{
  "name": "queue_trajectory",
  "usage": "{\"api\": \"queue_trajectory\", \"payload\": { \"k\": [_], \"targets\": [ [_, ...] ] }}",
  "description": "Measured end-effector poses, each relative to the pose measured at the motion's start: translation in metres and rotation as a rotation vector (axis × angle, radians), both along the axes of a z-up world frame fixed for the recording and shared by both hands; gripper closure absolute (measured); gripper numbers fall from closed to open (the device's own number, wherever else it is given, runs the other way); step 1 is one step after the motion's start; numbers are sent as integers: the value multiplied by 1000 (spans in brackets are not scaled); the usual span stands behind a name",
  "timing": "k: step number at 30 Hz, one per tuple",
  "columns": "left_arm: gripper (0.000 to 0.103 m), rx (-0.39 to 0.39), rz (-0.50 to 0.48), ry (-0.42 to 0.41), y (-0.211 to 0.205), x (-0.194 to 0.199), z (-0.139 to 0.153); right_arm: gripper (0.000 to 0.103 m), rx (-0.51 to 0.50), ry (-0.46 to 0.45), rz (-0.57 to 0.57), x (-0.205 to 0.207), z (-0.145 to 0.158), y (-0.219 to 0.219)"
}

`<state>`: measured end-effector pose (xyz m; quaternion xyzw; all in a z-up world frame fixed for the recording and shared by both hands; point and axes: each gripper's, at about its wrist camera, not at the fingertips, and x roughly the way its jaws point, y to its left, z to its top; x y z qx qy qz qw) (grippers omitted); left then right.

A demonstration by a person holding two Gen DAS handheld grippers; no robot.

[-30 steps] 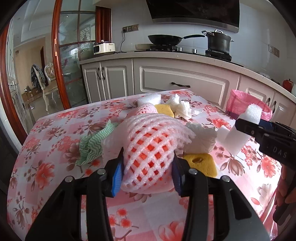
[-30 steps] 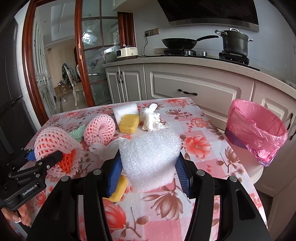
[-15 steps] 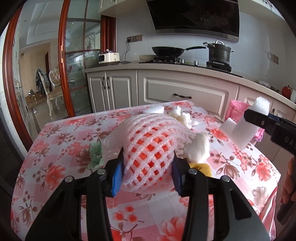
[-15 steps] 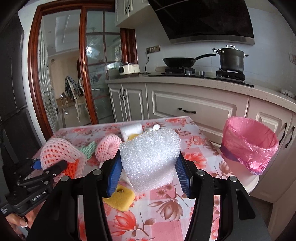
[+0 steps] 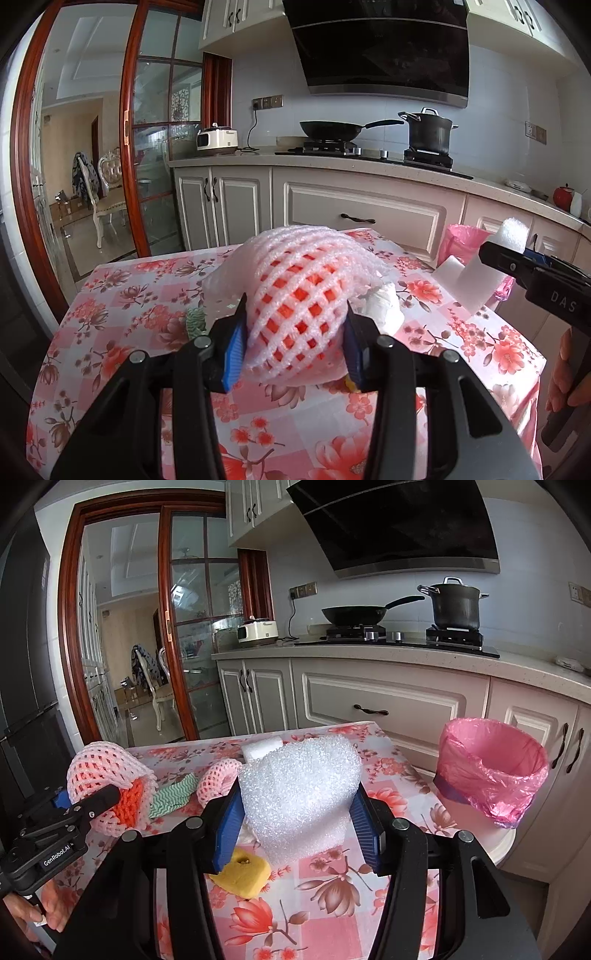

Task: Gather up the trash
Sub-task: 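Carry the fruit net and foam block over the pink bin and release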

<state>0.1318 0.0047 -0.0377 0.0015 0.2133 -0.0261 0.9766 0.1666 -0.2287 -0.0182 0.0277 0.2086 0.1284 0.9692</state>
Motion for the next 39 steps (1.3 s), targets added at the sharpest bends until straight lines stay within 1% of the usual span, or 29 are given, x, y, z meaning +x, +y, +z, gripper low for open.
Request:
{"api": "queue_trajectory", "payload": {
  "k": [3,8,18,26,33,39],
  "targets": [
    [60,-3,-21,13,-7,6,-1,51,3,9,-18,2,-1,-7],
    [60,25,-83,17,-30,16,-4,51,-2,30,-69,9,-6,-23],
    [60,36,-202,26,-87,57,-5,51,-39,92,-214,30,-21,-71],
    [60,19,-299,42,-140,94,-5,51,-68,97,-287,46,-25,-113],
    [60,14,-371,38,-190,131,4,51,-65,87,-341,70,-22,-154],
    [60,-11,-436,45,-240,174,9,51,-65,73,-370,94,-16,-197]
  ]
}}
